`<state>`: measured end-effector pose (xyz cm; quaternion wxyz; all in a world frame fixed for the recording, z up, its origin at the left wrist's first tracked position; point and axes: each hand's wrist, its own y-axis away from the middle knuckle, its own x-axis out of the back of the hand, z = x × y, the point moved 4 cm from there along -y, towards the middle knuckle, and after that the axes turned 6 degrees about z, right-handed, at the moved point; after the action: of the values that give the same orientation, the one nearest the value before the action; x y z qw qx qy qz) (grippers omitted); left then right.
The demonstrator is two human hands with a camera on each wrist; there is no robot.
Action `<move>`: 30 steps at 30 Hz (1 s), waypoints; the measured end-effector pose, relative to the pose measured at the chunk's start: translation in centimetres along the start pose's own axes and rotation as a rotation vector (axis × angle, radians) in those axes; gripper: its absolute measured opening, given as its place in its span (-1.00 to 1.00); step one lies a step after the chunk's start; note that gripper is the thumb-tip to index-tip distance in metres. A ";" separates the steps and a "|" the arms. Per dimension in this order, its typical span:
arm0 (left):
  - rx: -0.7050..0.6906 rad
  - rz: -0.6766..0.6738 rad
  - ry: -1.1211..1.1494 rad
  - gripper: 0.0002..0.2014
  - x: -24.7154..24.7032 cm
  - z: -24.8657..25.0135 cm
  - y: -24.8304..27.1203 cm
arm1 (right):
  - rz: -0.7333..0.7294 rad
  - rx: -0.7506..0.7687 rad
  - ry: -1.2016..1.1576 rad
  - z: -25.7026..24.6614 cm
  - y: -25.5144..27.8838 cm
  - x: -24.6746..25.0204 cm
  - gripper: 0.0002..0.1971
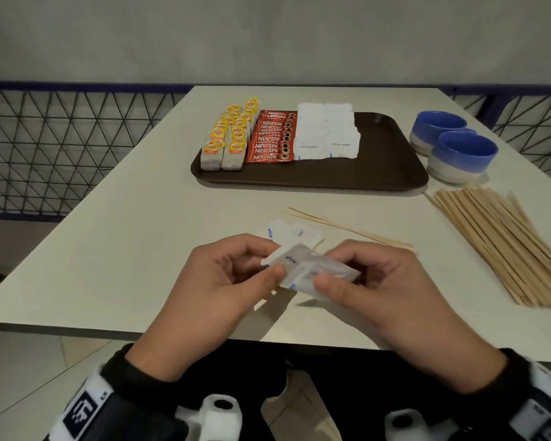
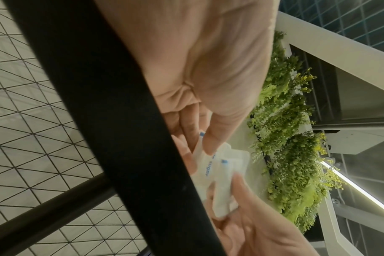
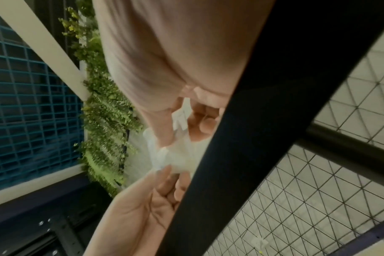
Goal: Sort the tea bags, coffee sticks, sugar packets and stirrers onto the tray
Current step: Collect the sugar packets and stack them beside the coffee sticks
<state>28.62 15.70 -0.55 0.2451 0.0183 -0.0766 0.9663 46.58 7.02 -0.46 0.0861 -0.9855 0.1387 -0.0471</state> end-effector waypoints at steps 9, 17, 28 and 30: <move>-0.015 -0.084 0.046 -0.88 -0.2 0.1 0.1 | 0.155 -0.095 0.097 1.2 -0.3 -1.0 -0.73; 0.005 -0.100 0.058 -0.89 0.0 -0.4 0.1 | 0.057 -0.013 0.063 0.6 0.1 -1.4 -0.96; -0.065 -0.170 -0.006 -0.72 -0.5 -0.1 0.6 | 0.055 -0.087 0.040 1.0 -0.3 -1.1 -0.93; -0.084 -0.125 -0.004 -0.79 -0.5 -0.1 0.6 | -0.012 -0.169 0.038 0.1 -0.9 -0.5 -0.90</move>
<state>28.76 14.98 -0.75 0.3053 0.0147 -0.1163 0.9450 46.31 8.04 -0.45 -0.0005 -0.9889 0.1379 -0.0546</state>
